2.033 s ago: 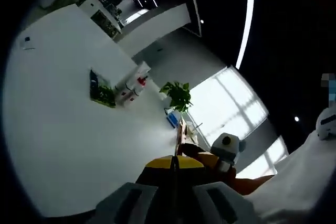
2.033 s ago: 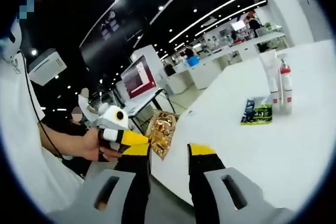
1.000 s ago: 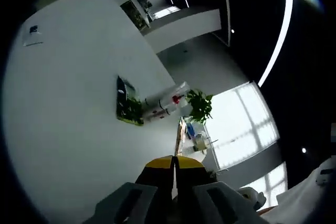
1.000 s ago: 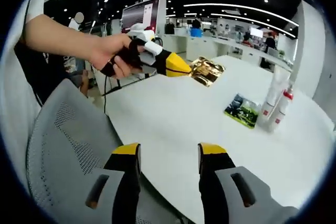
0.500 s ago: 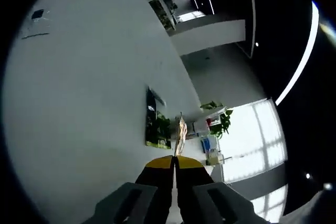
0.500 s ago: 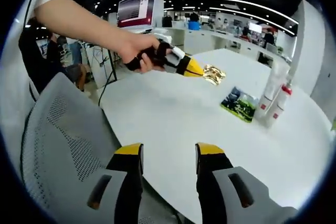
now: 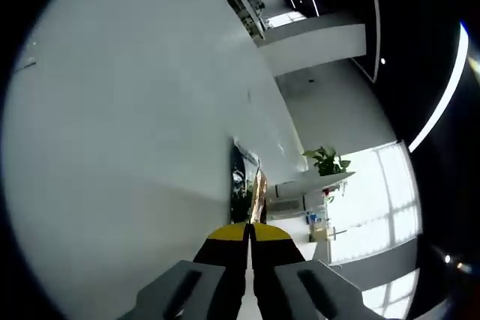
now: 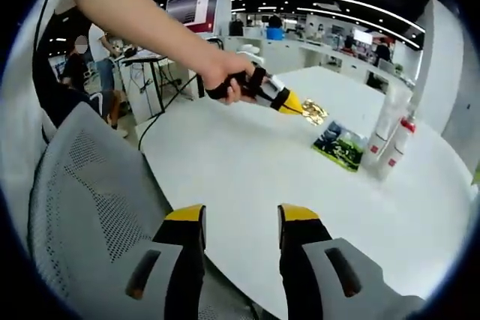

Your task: Arrange the skincare products in the storage area until every visible bottle or jar stands upright without overlapping.

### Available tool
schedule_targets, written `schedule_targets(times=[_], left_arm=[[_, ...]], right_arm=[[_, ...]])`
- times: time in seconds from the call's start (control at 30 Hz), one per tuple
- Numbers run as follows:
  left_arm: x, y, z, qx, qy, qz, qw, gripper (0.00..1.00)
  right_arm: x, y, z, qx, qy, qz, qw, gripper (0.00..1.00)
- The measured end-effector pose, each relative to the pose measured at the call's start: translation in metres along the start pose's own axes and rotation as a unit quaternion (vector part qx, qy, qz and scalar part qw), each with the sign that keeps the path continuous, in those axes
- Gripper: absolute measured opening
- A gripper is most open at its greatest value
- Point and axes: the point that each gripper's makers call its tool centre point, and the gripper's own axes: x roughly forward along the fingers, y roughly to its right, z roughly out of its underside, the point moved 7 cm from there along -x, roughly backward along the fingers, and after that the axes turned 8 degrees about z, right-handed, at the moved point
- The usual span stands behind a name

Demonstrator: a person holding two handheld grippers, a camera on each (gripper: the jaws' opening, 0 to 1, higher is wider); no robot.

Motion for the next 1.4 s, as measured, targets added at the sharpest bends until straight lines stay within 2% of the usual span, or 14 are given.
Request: schedule_targets(times=[0.4,0.53,0.6,0.67,0.73,1.0,1.17,1.3,1.4], left_arm=[[0.013,-0.010,-0.029,0.002,0.002,-0.009,1.0000,0.00],[0.022,-0.013,-0.037,0.001,0.007,-0.023,0.9997,0.00],[0.025,-0.018,-0.039,0.008,0.007,-0.044,0.9990,0.00],[0.028,-0.020,-0.040,0.005,0.005,-0.045,0.9990,0.00],[0.030,-0.023,-0.042,0.014,0.001,-0.063,0.9979,0.00],[0.038,-0.025,-0.051,0.021,-0.003,-0.086,0.9961,0.01],[0.040,-0.028,-0.057,0.022,-0.018,-0.107,0.9938,0.01],[0.038,-0.030,-0.057,0.041,-0.047,-0.133,0.9892,0.02],[0.036,-0.031,-0.059,0.059,-0.058,-0.150,0.9853,0.02]], right_arm=[[0.000,0.001,0.000,0.000,0.000,0.003,1.0000,0.36],[0.000,0.002,-0.001,0.002,0.003,0.006,1.0000,0.36],[0.000,0.002,-0.001,0.002,0.000,0.005,1.0000,0.36],[0.000,0.002,-0.001,0.001,0.002,0.005,1.0000,0.36],[0.000,0.002,-0.001,0.001,0.001,0.004,1.0000,0.36],[0.000,0.002,-0.001,0.002,0.002,0.004,1.0000,0.36],[0.000,0.001,-0.001,0.000,0.003,0.001,1.0000,0.36],[0.000,0.001,-0.002,0.001,0.004,0.001,1.0000,0.36],[0.000,0.001,-0.002,0.000,0.004,0.002,1.0000,0.36]])
